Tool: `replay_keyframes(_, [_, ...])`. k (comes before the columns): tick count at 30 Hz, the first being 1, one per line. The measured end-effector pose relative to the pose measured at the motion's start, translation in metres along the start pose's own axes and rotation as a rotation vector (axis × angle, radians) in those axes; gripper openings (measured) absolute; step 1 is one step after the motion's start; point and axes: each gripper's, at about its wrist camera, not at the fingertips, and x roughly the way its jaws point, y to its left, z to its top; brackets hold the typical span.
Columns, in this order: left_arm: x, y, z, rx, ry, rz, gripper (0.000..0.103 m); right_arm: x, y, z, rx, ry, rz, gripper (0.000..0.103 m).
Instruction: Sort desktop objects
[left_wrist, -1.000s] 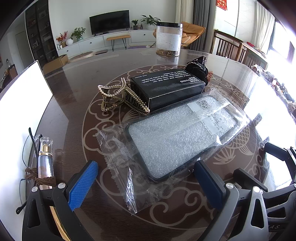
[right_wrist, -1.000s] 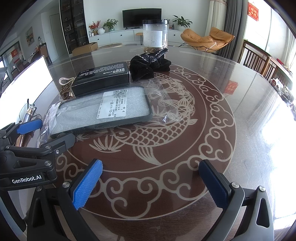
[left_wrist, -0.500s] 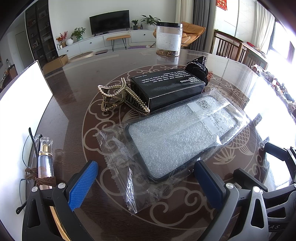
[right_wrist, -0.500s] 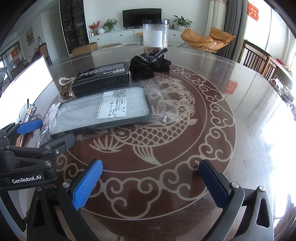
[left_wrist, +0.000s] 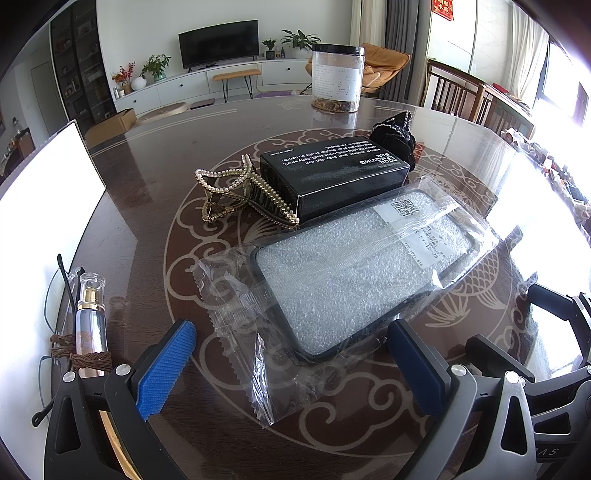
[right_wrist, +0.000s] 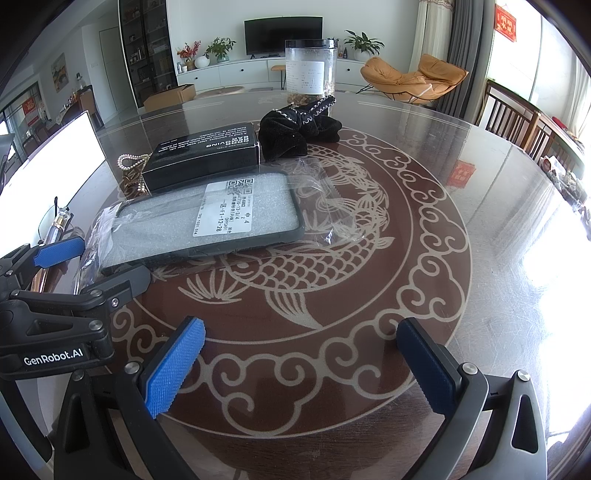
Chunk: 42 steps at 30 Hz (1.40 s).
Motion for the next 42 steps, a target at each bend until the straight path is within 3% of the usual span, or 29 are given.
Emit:
replay_keyframes(28, [0.000,0.000,0.000,0.000,0.001,0.000,0.103,0.000,0.000,0.000,0.000,0.000,0.000,0.103])
replay_keyframes(33, [-0.014,0.008,-0.017,-0.089,0.049,0.064,0.102,0.001,0.002,0.001,0.002,-0.001,0.003,0.103])
replay_keyframes(36, [-0.046,0.008,-0.041,-0.066,-0.032,-0.003,0.100,0.001,0.001,0.001,-0.001,0.000,0.000,0.103])
replay_keyframes(39, [-0.091,-0.001,-0.055,0.029,-0.189,0.127,0.101,0.001,0.001,0.001,-0.001,0.000,0.000,0.103])
replay_keyframes(42, [-0.104,0.009,-0.038,0.044,-0.238,0.300,0.101,0.001,0.001,0.001,-0.001,0.000,0.000,0.103])
